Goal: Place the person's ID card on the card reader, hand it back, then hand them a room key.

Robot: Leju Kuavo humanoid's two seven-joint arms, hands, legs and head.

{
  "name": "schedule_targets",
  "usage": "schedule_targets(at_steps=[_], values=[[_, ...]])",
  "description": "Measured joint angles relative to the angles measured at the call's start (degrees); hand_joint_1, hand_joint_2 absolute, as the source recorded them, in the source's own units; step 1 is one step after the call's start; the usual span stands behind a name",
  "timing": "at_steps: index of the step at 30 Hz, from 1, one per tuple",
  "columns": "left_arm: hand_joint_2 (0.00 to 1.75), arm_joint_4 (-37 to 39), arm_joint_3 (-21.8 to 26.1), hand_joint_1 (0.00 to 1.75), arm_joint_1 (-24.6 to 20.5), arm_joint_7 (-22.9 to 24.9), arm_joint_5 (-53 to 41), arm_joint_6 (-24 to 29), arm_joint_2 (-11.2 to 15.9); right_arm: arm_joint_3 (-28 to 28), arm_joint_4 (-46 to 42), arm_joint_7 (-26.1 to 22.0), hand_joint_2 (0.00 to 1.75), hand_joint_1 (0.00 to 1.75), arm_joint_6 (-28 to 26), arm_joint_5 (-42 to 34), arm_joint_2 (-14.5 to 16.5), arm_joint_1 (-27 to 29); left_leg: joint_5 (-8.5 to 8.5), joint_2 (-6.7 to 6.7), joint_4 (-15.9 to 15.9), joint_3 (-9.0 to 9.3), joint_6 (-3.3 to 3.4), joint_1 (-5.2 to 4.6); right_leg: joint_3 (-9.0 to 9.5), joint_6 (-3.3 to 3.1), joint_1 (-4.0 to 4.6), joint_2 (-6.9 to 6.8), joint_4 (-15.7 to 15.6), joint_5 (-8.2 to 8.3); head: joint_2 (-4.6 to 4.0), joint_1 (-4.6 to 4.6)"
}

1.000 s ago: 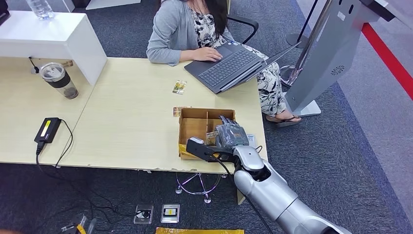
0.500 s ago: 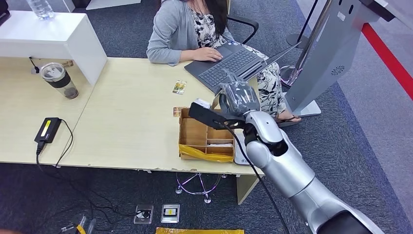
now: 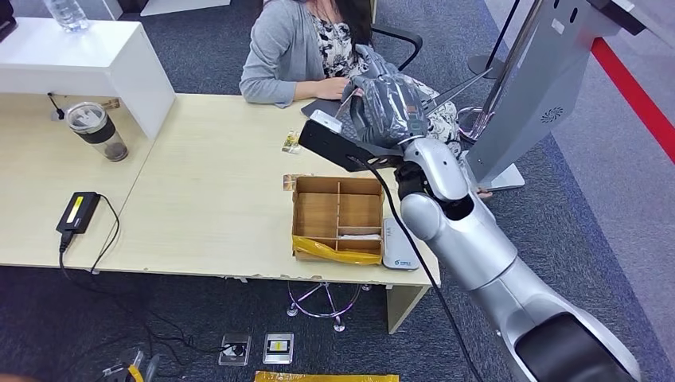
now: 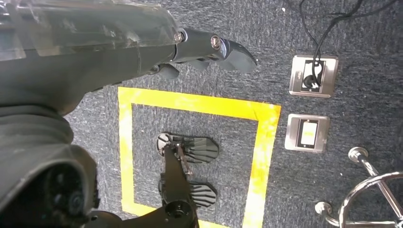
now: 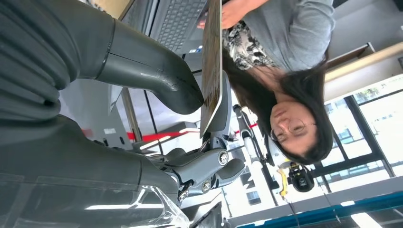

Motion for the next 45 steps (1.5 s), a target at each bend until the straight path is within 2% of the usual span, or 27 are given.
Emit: schedule_targets(at_steps=[6,11,17,30,43,45], values=[[0.00,0.00,-0.07,0.00,-0.42,0.16,-0.71,-0.01,-0.45,1.16,9.29,-1.35,1.75,1.75,-2.59,-0.73,4.01,-3.57,0.02,-0.01,0.00,-0.02,-0.01,0.00,-0.01,0.00,0.00,-0.02,0.02,0.00,0.00,0.00],[0.00,-0.02,-0.28,0.00,-0.92,0.73,-1.01,-0.34,-0.87,1.79,18.16,-3.18,1.75,1.75,-1.08,-2.16,7.38,-9.28,0.02,-0.01,0.00,-0.04,-0.01,0.00,-0.06,0.00,0.00,-0.02,0.02,0.00,0.00,0.00],[0.00,-0.02,-0.89,0.00,-1.63,1.59,-1.51,-0.46,-1.46,1.89,27.81,-2.53,1.75,1.75,0.49,-1.16,10.40,-15.32,0.02,-0.02,0.01,-0.04,-0.02,0.00,-0.07,0.00,0.00,-0.01,0.01,0.00,0.00,0.01],[0.00,-0.02,-1.44,0.00,-2.01,2.18,-1.54,-0.44,-1.87,2.95,37.55,-0.36,1.75,1.75,2.11,1.16,13.77,-19.07,0.02,-0.01,0.01,-0.05,-0.02,0.00,-0.11,0.00,0.00,0.01,0.01,0.00,0.00,0.01],[0.00,-0.02,-1.87,0.00,-2.02,2.25,-1.44,-0.31,-1.95,4.29,41.51,0.83,1.75,1.75,2.97,2.25,14.22,-19.63,0.02,-0.01,0.01,-0.06,-0.02,0.00,-0.12,0.00,0.00,0.01,0.01,0.00,0.00,0.01],[0.00,-0.02,-1.87,0.00,-2.02,2.25,-1.43,-0.27,-1.98,4.33,41.74,0.89,0.87,0.87,2.97,2.32,14.37,-19.76,0.02,-0.01,0.01,-0.06,-0.02,0.00,-0.13,0.00,0.00,0.01,0.01,0.00,0.00,0.00]])
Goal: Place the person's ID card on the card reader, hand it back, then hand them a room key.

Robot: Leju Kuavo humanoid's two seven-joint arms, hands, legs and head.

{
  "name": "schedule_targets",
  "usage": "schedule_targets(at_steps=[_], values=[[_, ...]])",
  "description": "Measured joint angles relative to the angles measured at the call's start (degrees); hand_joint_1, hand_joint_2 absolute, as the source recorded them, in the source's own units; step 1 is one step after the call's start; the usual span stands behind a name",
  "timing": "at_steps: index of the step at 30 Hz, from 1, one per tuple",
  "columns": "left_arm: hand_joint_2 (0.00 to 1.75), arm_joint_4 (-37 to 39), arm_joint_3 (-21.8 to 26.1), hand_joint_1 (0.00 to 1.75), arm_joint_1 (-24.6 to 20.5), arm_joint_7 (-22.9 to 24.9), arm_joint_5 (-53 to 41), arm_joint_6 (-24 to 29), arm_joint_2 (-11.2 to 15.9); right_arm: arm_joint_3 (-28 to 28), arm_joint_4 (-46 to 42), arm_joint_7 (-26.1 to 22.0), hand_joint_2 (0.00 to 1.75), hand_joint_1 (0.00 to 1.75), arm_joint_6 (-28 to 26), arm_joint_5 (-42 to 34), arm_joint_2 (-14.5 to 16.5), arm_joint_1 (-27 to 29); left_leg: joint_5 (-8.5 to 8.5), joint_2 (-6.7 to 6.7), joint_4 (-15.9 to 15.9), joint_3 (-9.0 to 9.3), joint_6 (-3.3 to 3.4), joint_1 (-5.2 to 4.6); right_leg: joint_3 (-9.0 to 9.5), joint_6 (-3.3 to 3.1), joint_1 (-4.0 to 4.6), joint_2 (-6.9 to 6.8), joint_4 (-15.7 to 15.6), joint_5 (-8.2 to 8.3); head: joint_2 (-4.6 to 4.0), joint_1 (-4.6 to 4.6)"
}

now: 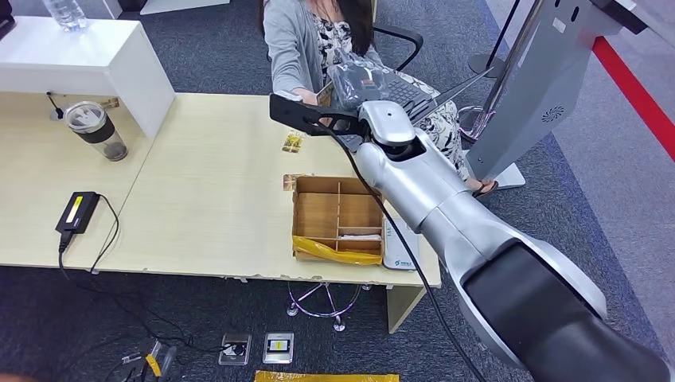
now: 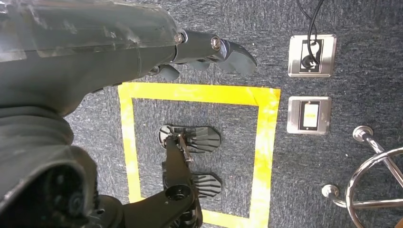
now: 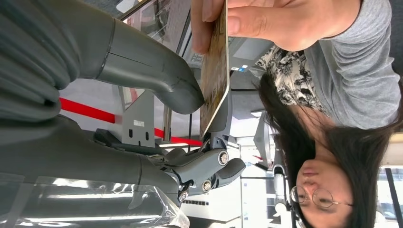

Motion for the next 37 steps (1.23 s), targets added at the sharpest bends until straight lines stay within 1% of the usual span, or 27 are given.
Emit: schedule_targets(at_steps=[2,8,13,16,19,22,24,27,31,36,37], values=[[0.00,0.00,0.00,0.00,0.00,0.00,-0.01,-0.01,-0.05,0.05,0.19,-0.13,0.00,0.00,0.21,0.04,0.12,-0.09,0.00,0.00,0.00,0.00,0.00,0.00,-0.01,0.00,0.00,0.00,0.00,0.00,0.00,0.01],[0.00,0.00,-0.02,0.00,-0.05,0.02,0.02,-0.49,-0.07,0.58,0.82,-3.06,0.00,0.00,5.67,-0.17,0.81,-0.16,0.00,0.02,0.00,0.00,0.00,0.00,-0.01,0.00,0.00,0.01,0.01,0.00,0.00,0.01],[0.00,0.00,-0.07,0.00,-0.01,0.02,-0.01,-1.02,0.22,0.80,1.21,-3.44,0.00,0.00,4.99,-1.20,0.89,-0.93,0.03,0.02,0.00,-0.01,-0.03,0.00,-0.04,0.00,0.00,0.01,0.01,0.01,0.00,0.01],[0.00,0.00,-0.11,0.00,0.07,0.02,-0.08,-1.03,0.69,0.32,1.47,-3.28,0.00,0.00,2.98,-4.15,-0.12,-2.65,0.03,0.03,0.02,0.00,-0.04,-0.01,-0.07,0.00,0.00,0.03,0.00,0.01,0.00,0.00],[0.00,0.02,-0.16,0.00,0.37,0.02,-0.24,-0.97,1.18,-1.34,1.52,-3.50,0.00,0.00,0.54,-7.25,-2.60,-5.06,0.03,0.01,0.05,-0.02,-0.03,-0.02,-0.07,0.01,-0.01,0.01,-0.01,0.02,0.00,0.01],[0.00,0.03,-0.43,0.00,0.75,0.01,-0.30,-0.95,1.68,-3.54,1.68,-3.50,0.00,0.00,-0.61,-9.52,-5.92,-7.93,0.02,0.00,0.08,-0.05,-0.03,-0.02,-0.07,0.01,-0.01,-0.01,-0.01,0.02,0.00,0.01],[0.00,0.04,-0.54,0.00,1.00,0.00,-0.31,-1.05,2.02,-5.03,1.86,-2.95,0.00,0.00,-0.54,-9.89,-8.43,-9.60,0.02,-0.01,0.11,-0.08,-0.03,-0.02,-0.07,0.03,-0.02,-0.02,-0.02,0.03,0.00,0.01],[0.00,0.05,-0.56,0.00,1.34,-0.04,-0.33,-1.41,2.55,-6.43,2.19,-2.07,0.00,0.00,0.52,-8.50,-12.46,-11.35,0.02,-0.01,0.14,-0.10,-0.02,-0.02,-0.07,0.04,-0.02,-0.02,-0.03,0.04,0.00,0.01],[0.00,0.07,-0.62,0.00,1.48,-0.19,-0.46,-1.67,3.38,-7.27,2.75,-1.54,0.00,0.00,1.59,-6.92,-17.34,-11.64,0.01,0.04,0.16,-0.11,-0.02,-0.02,-0.13,0.02,-0.02,0.00,-0.03,0.08,0.00,-0.01],[0.00,0.09,-0.63,0.00,1.94,-0.75,0.47,-1.09,4.14,-7.67,3.52,0.30,0.00,0.00,1.21,-3.82,-23.34,-9.79,0.01,-0.01,0.17,-0.12,-0.02,0.00,-0.14,0.01,-0.01,-0.02,-0.02,0.08,0.00,-0.02],[0.00,0.09,-0.63,0.00,2.04,-0.80,0.61,-0.99,4.17,-7.67,3.58,0.42,0.00,0.00,1.14,-3.54,-23.90,-9.52,0.01,-0.01,0.17,-0.12,-0.02,0.00,-0.14,0.01,-0.01,-0.02,-0.02,0.08,0.00,-0.01]])
